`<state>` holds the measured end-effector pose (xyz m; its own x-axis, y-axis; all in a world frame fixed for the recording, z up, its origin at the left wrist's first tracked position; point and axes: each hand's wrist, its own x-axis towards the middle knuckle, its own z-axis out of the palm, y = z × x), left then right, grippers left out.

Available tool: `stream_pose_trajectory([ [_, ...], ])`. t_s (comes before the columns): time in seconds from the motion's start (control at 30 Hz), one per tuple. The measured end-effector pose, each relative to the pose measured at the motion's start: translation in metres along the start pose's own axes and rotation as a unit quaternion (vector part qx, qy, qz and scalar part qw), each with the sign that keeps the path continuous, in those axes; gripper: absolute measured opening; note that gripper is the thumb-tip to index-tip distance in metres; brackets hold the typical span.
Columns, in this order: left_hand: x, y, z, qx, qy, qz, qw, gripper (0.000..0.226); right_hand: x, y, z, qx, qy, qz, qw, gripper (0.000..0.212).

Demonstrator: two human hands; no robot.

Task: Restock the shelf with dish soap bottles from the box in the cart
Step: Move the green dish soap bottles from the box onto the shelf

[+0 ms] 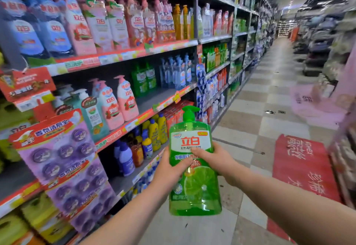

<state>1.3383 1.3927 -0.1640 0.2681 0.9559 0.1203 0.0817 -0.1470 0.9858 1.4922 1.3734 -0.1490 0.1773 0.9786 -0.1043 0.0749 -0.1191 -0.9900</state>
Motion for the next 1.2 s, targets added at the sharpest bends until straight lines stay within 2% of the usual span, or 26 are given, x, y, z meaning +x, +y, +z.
stream_pose_trajectory([
  [0.07, 0.038, -0.003, 0.015, -0.010, -0.012, -0.001, 1.000, 0.046, 0.031, -0.003, -0.018, -0.004, 0.012, 0.003, 1.000, 0.040],
  [0.2, 0.116, -0.004, 0.038, -0.005, -0.018, 0.003, 1.000, 0.046, 0.101, -0.013, -0.050, 0.002, 0.031, 0.004, 1.000, 0.047],
  [0.37, 0.211, -0.005, 0.054, 0.010, -0.033, -0.001, 0.999, 0.045, 0.187, -0.026, -0.077, 0.025, 0.013, -0.007, 1.000, 0.024],
  [0.53, 0.289, -0.018, 0.068, 0.037, -0.013, -0.009, 0.999, 0.048, 0.271, -0.029, -0.097, 0.009, 0.017, 0.010, 1.000, 0.028],
  [0.67, 0.349, -0.032, 0.075, 0.055, 0.027, -0.014, 0.998, 0.059, 0.341, -0.031, -0.110, -0.009, -0.019, -0.001, 1.000, 0.020],
  [0.8, 0.407, -0.042, 0.087, 0.037, 0.074, -0.033, 0.996, 0.062, 0.414, -0.034, -0.123, -0.039, -0.070, -0.013, 0.997, 0.030],
  [0.9, 0.449, -0.042, 0.099, 0.046, 0.117, -0.035, 0.991, 0.061, 0.469, -0.043, -0.137, -0.068, -0.113, -0.030, 0.991, 0.028],
  [1.0, 0.484, -0.038, 0.111, 0.055, 0.160, -0.048, 0.985, 0.056, 0.521, -0.051, -0.146, -0.077, -0.150, -0.037, 0.985, 0.039],
  [1.13, 0.522, -0.037, 0.114, 0.059, 0.222, -0.069, 0.971, 0.053, 0.582, -0.059, -0.142, -0.097, -0.202, -0.064, 0.973, 0.037],
  [1.2, 0.535, -0.038, 0.109, 0.067, 0.250, -0.080, 0.963, 0.051, 0.606, -0.059, -0.131, -0.101, -0.218, -0.069, 0.968, 0.046],
])
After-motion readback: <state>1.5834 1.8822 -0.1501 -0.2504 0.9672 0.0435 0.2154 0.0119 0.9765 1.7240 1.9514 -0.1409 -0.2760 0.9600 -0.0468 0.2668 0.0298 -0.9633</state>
